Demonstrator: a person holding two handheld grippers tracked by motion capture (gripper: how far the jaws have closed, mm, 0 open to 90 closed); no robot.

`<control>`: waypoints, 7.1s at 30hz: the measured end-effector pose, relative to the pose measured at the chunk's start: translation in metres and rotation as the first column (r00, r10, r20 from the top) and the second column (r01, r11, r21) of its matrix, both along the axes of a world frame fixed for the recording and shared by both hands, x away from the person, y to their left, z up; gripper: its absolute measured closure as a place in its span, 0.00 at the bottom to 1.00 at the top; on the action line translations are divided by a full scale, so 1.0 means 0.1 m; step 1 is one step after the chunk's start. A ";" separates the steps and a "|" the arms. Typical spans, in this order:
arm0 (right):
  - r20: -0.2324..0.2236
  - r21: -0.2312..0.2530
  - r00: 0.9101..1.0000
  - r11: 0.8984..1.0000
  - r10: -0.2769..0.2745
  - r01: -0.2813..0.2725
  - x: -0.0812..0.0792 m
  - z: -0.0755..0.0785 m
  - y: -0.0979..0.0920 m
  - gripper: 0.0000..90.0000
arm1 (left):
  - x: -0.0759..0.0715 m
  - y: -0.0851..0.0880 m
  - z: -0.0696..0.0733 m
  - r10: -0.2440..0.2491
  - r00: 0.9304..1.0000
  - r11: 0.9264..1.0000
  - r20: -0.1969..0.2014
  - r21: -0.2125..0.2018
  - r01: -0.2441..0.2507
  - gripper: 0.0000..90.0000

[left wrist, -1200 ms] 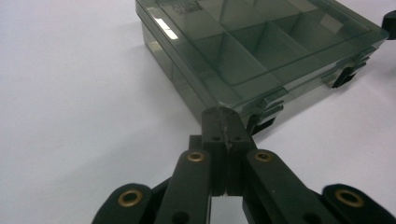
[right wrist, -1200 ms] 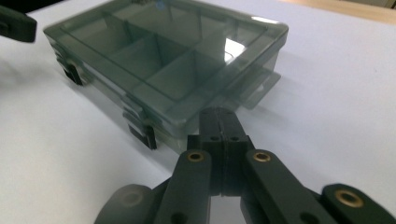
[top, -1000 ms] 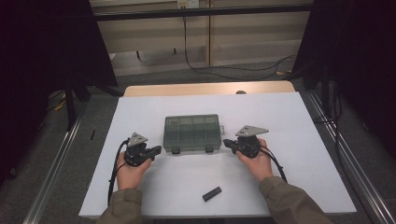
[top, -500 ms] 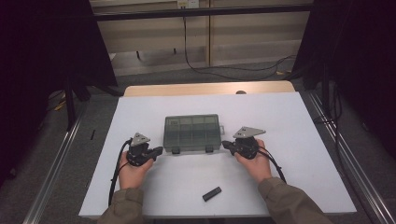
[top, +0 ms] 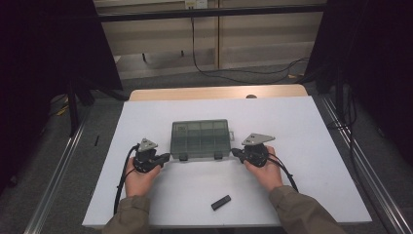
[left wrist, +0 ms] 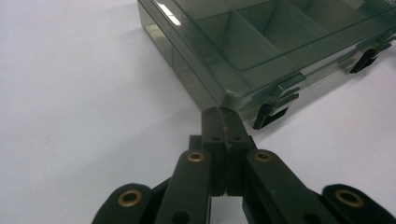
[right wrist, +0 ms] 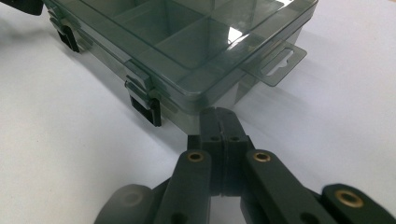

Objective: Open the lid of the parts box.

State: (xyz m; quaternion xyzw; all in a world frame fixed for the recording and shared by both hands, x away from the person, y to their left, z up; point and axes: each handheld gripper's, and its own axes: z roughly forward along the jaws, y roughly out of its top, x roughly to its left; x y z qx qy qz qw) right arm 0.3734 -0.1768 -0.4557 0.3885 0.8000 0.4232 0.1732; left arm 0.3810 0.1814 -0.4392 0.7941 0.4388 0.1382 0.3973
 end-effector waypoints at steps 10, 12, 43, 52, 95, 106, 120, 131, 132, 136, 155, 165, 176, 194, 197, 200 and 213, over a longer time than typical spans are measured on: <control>-0.005 -0.002 1.000 1.000 0.004 -0.004 0.00 -0.01 0.00 1.00 | 0.01 0.00 -0.01 -0.001 1.000 1.000 -0.007 0.002 0.001 1.00; -0.001 -0.005 1.000 1.000 0.002 -0.002 0.00 -0.01 0.00 1.00 | 0.01 0.00 -0.01 -0.001 1.000 1.000 -0.006 0.002 0.001 1.00; 0.058 0.079 0.998 0.997 0.002 -0.007 -0.03 0.09 0.00 1.00 | -0.01 -0.04 0.10 0.009 0.999 0.999 0.046 -0.044 -0.007 1.00; 0.081 0.118 0.997 0.993 0.004 -0.014 -0.03 0.13 0.01 1.00 | -0.01 -0.06 0.14 0.011 0.998 0.998 0.069 -0.063 -0.007 0.99; 0.139 0.097 0.990 0.995 0.010 -0.024 0.00 0.04 0.13 1.00 | 0.11 -0.09 0.25 0.131 0.972 0.988 0.195 -0.107 -0.112 0.91; 0.135 0.101 0.991 0.995 0.009 -0.023 0.00 0.03 0.13 1.00 | 0.23 -0.13 0.31 0.151 0.964 0.984 0.217 -0.130 -0.125 0.93; 0.139 0.105 0.990 0.994 0.012 -0.027 0.00 0.03 0.12 1.00 | 0.37 -0.12 0.41 0.172 0.964 0.974 0.201 -0.183 -0.135 0.93; 0.138 0.113 0.990 0.993 0.012 -0.028 0.00 0.02 0.12 1.00 | 0.45 -0.13 0.43 0.187 0.965 0.968 0.184 -0.204 -0.149 0.93; 0.138 0.113 0.990 0.993 0.012 -0.028 0.00 0.02 0.12 1.00 | 0.46 -0.13 0.43 0.189 0.965 0.967 0.182 -0.206 -0.151 0.93; 0.137 0.115 0.991 0.993 0.012 -0.028 0.00 0.02 0.12 1.00 | 0.49 -0.13 0.45 0.189 0.965 0.968 0.181 -0.202 -0.152 0.93; 0.141 0.107 0.990 0.994 0.011 -0.027 0.00 0.03 0.12 1.00 | 0.63 -0.16 0.52 0.201 0.962 0.967 0.185 -0.195 -0.164 0.94; 0.142 0.099 0.990 0.995 0.014 -0.029 -0.01 0.03 0.13 1.00 | 0.69 -0.17 0.55 0.204 0.962 0.966 0.183 -0.195 -0.168 0.94; 0.137 0.098 0.990 0.994 0.023 -0.037 -0.01 0.04 0.12 1.00 | 0.76 -0.17 0.58 0.207 0.962 0.967 0.178 -0.189 -0.173 0.94; 0.137 0.101 0.990 0.994 0.025 -0.039 -0.01 0.04 0.12 1.00 | 0.89 -0.20 0.59 0.224 0.959 0.963 0.173 -0.190 -0.190 0.94; 0.140 0.101 0.990 0.994 0.025 -0.039 -0.01 0.03 0.12 1.00 | 0.91 -0.20 0.59 0.226 0.959 0.962 0.171 -0.195 -0.192 0.94; 0.139 0.101 0.990 0.994 0.025 -0.039 -0.01 0.03 0.12 1.00 | 0.93 -0.21 0.58 0.228 0.958 0.961 0.173 -0.196 -0.193 0.94; 0.137 0.105 0.990 0.994 0.022 -0.037 -0.01 0.03 0.12 1.00 | 1.00 -0.23 0.59 0.235 0.957 0.960 0.170 -0.192 -0.201 0.95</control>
